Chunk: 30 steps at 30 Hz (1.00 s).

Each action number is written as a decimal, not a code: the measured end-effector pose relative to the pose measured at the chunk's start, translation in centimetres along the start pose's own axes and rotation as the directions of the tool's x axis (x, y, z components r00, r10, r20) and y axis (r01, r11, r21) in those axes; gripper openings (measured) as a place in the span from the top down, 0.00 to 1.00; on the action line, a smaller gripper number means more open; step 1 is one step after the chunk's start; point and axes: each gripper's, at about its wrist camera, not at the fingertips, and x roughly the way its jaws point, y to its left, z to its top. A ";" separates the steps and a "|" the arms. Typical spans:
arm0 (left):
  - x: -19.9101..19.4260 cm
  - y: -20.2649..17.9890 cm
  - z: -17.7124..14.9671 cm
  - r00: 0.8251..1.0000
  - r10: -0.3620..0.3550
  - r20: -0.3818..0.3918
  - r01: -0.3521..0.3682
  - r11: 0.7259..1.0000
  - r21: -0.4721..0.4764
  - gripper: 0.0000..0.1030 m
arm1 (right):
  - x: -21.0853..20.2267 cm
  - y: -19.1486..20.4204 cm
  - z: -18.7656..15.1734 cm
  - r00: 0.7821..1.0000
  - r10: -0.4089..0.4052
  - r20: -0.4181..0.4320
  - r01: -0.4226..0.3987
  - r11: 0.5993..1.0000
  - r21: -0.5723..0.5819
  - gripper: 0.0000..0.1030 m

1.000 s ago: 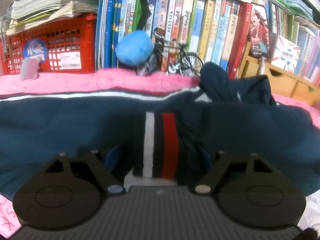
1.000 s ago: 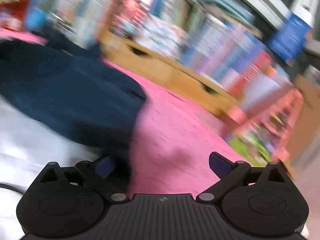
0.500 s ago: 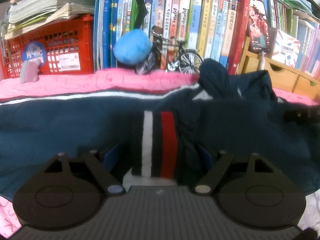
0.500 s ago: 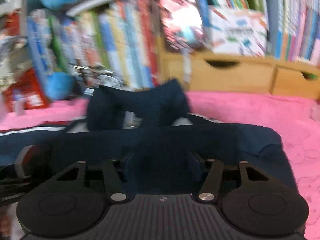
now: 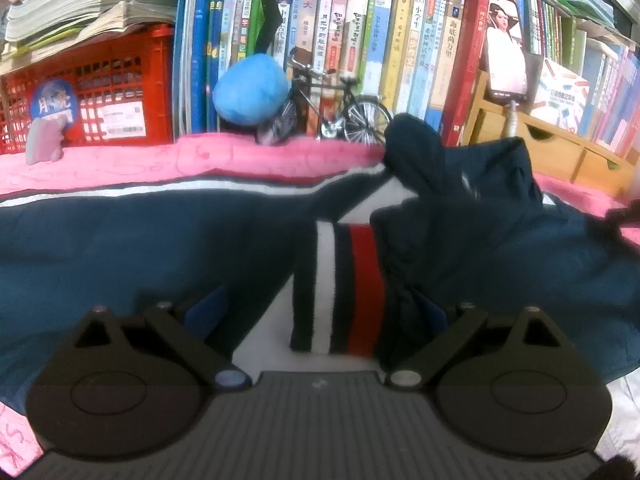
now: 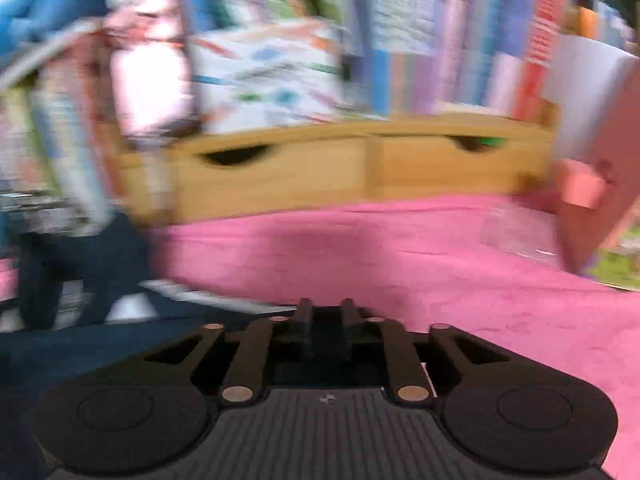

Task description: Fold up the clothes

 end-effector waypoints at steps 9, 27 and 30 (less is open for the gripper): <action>0.0 -0.1 0.0 1.000 0.006 0.001 -0.006 1.000 -0.001 0.07 | 0.7 -4.9 -0.5 0.984 -0.179 0.001 0.178 0.980 0.087 0.49; -1.4 2.0 0.5 1.000 -0.013 -0.021 0.012 1.000 -0.027 0.25 | -12.9 -2.1 -7.6 0.995 0.056 0.078 -0.039 0.978 -0.204 0.26; -1.8 2.5 0.6 0.999 -0.018 -0.027 0.017 0.999 -0.034 0.25 | -13.5 -1.3 -8.5 0.997 -0.001 0.072 0.023 0.955 -0.296 0.25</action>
